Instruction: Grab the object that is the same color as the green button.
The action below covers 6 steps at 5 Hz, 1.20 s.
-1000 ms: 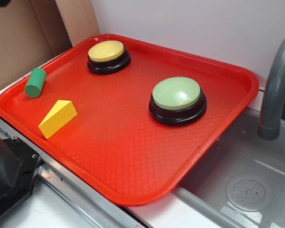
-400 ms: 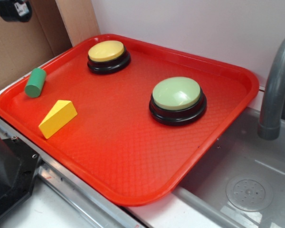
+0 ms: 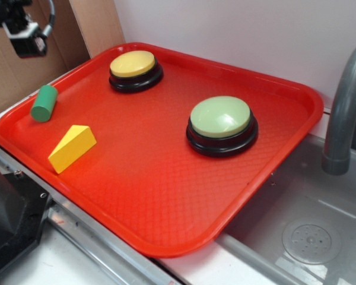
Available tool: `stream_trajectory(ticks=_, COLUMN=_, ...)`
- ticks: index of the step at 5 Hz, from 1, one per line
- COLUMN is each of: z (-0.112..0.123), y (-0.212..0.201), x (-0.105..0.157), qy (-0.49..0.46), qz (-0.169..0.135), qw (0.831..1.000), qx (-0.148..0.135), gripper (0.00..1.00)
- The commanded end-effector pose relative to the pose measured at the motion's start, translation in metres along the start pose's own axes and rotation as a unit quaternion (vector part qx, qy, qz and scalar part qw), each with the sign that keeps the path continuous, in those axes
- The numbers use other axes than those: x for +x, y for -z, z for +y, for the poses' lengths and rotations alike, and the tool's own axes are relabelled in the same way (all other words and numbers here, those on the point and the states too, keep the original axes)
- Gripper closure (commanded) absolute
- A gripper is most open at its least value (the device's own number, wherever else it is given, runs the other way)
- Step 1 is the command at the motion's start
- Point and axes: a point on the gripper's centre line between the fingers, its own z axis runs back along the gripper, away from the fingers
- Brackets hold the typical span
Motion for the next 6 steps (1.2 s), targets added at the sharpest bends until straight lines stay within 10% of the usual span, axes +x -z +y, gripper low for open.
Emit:
stream_trajectory(ticks=1, z=0.02, y=0.062, x=0.019, qy=-0.057, qz=-0.045, qw=0.997, qx=0.021, gripper=0.0)
stream_trajectory(ticks=3, z=0.024, y=0.099, x=0.025, qy=-0.059, qz=-0.015, qw=0.998, qx=0.005, gripper=0.0)
stream_trajectory(ticks=5, z=0.021, y=0.092, x=0.023, qy=-0.053, qz=-0.016, qw=0.998, qx=-0.018, gripper=1.0)
stream_trajectory(ticks=6, z=0.015, y=0.076, x=0.027, qy=-0.05, qz=-0.017, qw=0.999, qx=0.004, gripper=1.0)
